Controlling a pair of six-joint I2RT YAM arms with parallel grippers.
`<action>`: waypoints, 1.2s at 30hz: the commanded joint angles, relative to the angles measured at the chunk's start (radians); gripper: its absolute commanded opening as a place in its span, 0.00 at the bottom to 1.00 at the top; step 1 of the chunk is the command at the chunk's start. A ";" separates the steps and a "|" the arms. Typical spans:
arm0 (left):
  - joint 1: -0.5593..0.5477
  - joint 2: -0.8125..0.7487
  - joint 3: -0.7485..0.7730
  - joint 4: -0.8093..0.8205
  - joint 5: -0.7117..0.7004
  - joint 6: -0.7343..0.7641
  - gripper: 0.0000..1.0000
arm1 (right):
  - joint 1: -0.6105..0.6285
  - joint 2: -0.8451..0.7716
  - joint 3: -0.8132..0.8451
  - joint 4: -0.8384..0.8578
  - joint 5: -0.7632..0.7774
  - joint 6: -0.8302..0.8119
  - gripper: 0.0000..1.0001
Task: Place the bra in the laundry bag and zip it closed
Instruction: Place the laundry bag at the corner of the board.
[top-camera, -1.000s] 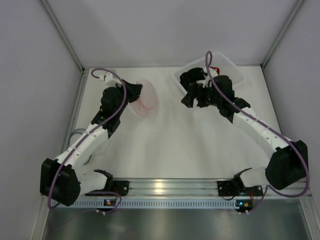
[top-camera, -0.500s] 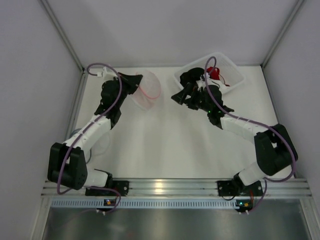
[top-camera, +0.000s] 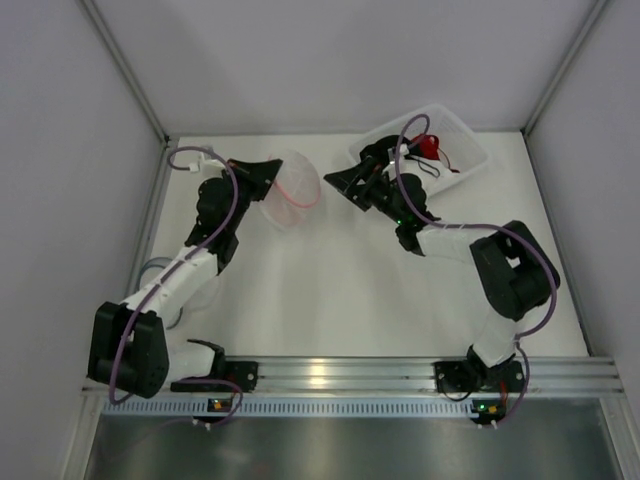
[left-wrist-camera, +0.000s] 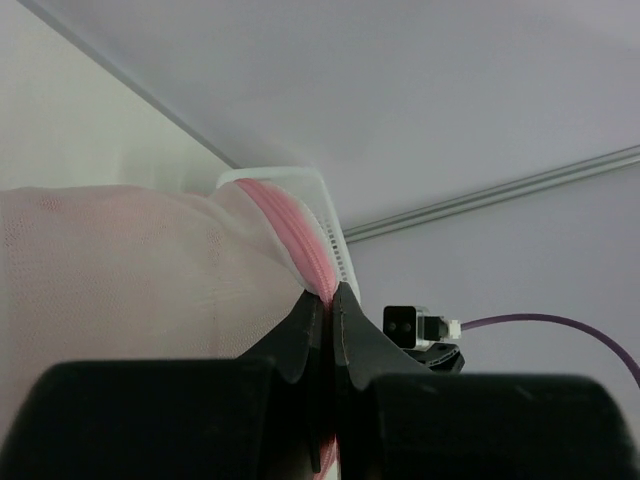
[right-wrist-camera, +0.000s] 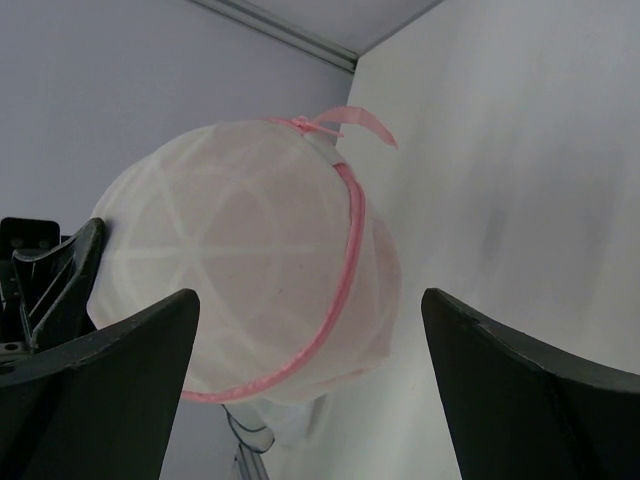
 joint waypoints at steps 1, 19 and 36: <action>-0.001 -0.041 -0.006 0.120 0.000 -0.041 0.00 | 0.042 0.032 0.081 0.124 0.004 0.021 0.93; 0.001 -0.025 -0.035 0.142 0.030 -0.050 0.00 | 0.076 0.087 0.141 0.229 -0.037 0.112 0.69; 0.084 -0.064 -0.109 -0.001 -0.113 0.240 0.00 | 0.039 0.018 0.319 -0.185 -0.083 -0.222 0.09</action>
